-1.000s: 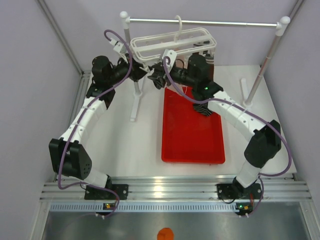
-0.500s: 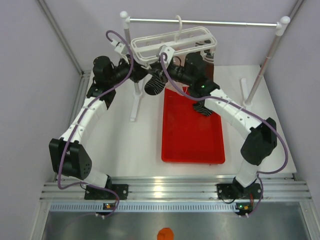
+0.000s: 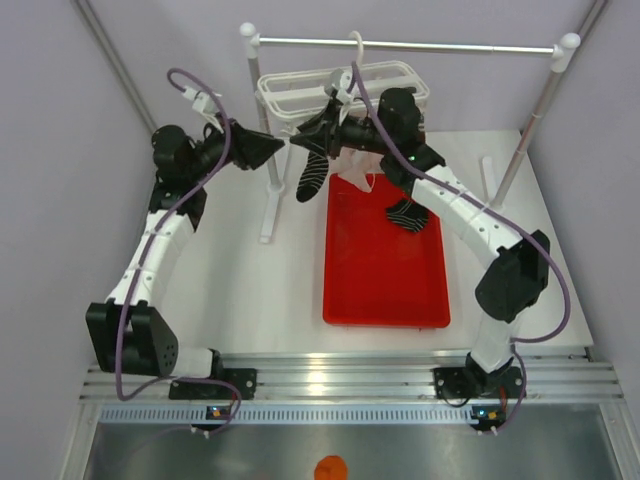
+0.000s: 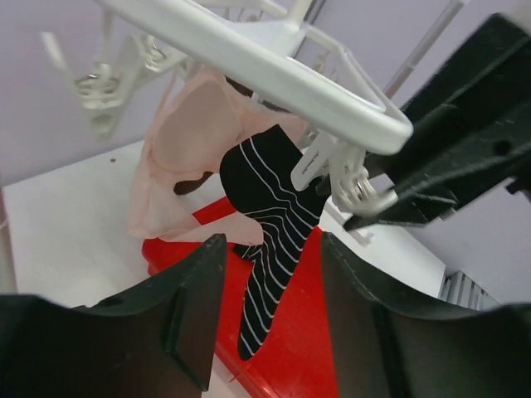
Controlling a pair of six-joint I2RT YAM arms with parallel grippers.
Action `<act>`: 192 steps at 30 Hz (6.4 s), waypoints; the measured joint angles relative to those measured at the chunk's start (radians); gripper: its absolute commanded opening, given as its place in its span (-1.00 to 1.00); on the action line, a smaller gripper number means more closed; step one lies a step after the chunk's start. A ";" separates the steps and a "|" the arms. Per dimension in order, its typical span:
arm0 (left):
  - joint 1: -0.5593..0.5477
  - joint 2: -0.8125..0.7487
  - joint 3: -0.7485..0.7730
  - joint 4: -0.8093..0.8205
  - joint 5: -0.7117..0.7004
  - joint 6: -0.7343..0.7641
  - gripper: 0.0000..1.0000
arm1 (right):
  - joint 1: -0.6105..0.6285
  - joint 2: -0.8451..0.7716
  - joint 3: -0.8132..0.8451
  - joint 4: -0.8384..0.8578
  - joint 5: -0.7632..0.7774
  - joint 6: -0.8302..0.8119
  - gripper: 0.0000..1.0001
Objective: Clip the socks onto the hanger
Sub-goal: Open the clamp at the hanger, then adjust the sock in the bin.
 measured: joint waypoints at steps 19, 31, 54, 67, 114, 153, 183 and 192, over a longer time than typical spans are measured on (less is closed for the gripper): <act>0.063 -0.085 -0.106 0.500 0.247 -0.315 0.37 | -0.067 0.102 0.013 0.283 -0.346 0.666 -1.00; 0.026 -0.007 -0.090 0.454 0.190 -0.298 0.32 | -0.071 0.130 0.013 0.421 -0.398 0.849 -1.00; -0.003 0.014 -0.071 0.481 0.174 -0.384 -0.42 | -0.077 0.143 -0.002 0.454 -0.409 0.885 -0.86; -0.004 0.036 -0.067 0.464 0.148 -0.406 -1.00 | -0.106 0.127 -0.035 0.332 -0.395 0.746 0.36; -0.018 0.043 -0.029 0.348 0.099 -0.314 -1.00 | -0.436 0.028 -0.454 -0.596 0.284 -0.554 -0.23; -0.020 0.048 -0.024 0.337 0.099 -0.287 -1.00 | -0.271 -0.136 -0.663 -0.732 0.216 -0.614 -0.27; -0.020 0.048 -0.024 0.330 0.099 -0.269 -1.00 | -0.251 -0.004 -0.690 -0.486 0.241 -0.441 -0.71; -0.020 0.048 -0.024 0.320 0.098 -0.266 -1.00 | -0.247 -0.052 -0.687 -0.558 0.199 -0.460 -1.00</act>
